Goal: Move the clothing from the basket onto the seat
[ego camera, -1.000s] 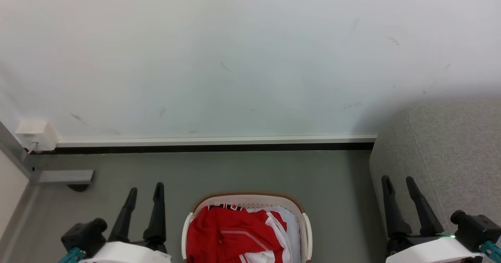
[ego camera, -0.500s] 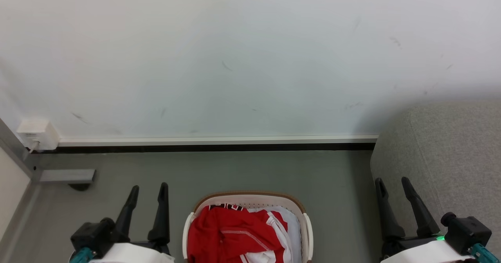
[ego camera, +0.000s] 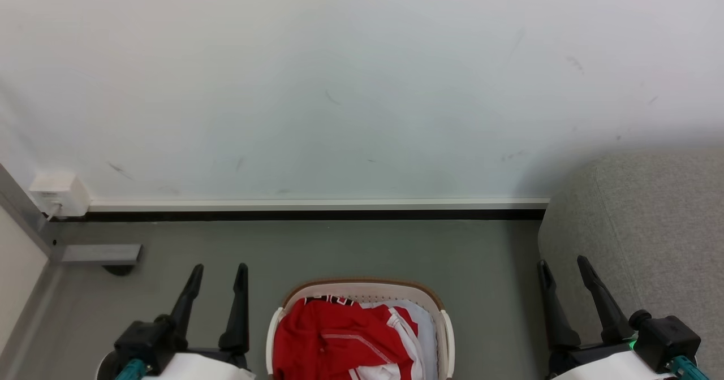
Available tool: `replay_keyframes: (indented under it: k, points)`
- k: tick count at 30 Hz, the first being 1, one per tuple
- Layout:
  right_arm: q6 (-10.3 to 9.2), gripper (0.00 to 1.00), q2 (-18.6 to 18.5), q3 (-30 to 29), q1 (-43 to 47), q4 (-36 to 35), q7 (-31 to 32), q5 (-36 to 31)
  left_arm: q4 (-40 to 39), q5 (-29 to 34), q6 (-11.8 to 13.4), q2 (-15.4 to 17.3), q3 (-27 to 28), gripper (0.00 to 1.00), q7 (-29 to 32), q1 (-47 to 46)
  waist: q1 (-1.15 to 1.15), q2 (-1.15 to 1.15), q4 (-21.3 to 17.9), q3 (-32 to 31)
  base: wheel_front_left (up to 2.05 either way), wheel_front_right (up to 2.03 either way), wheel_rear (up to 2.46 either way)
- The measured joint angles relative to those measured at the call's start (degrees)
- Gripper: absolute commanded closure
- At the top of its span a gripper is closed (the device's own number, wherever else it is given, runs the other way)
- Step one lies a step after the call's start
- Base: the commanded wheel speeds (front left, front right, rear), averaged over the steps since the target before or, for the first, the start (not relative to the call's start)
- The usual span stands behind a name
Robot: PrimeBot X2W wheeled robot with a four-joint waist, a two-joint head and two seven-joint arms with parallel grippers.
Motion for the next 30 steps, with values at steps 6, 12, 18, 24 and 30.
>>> replay_keyframes:
  k: [6,12,18,24,30]
  points:
    - [0.00,0.00,0.0,-0.2,0.0,0.1,-0.6,-1.4,-0.1,2.5,0.0,0.0,-0.2,0.00,-0.9,0.0,0.00,0.00,0.1,-0.1,0.00,0.00,0.00]
    - [0.00,0.00,0.0,-0.2,-0.1,0.1,-1.1,-3.3,-0.2,4.4,0.0,0.1,-0.5,0.00,-1.5,0.0,0.00,0.00,0.2,-0.3,0.00,0.00,0.00]
    - [0.00,0.00,0.0,-0.3,-0.2,0.4,-1.5,-3.6,-0.3,5.4,0.0,0.1,-0.4,0.00,-1.8,0.0,0.00,0.00,0.3,-0.3,0.00,0.00,0.00]
    - [0.00,0.00,0.0,-0.3,-0.2,0.4,-1.5,-3.4,-0.3,5.5,0.0,0.1,-0.3,0.00,-1.8,-0.1,0.00,0.00,0.4,-0.2,0.00,0.00,0.00]
    - [0.00,0.00,0.0,-0.3,-0.2,0.4,-1.5,-3.3,-0.3,5.5,-0.1,0.1,-0.2,0.00,-1.8,-0.1,0.00,0.00,0.4,0.0,0.00,0.00,0.00]
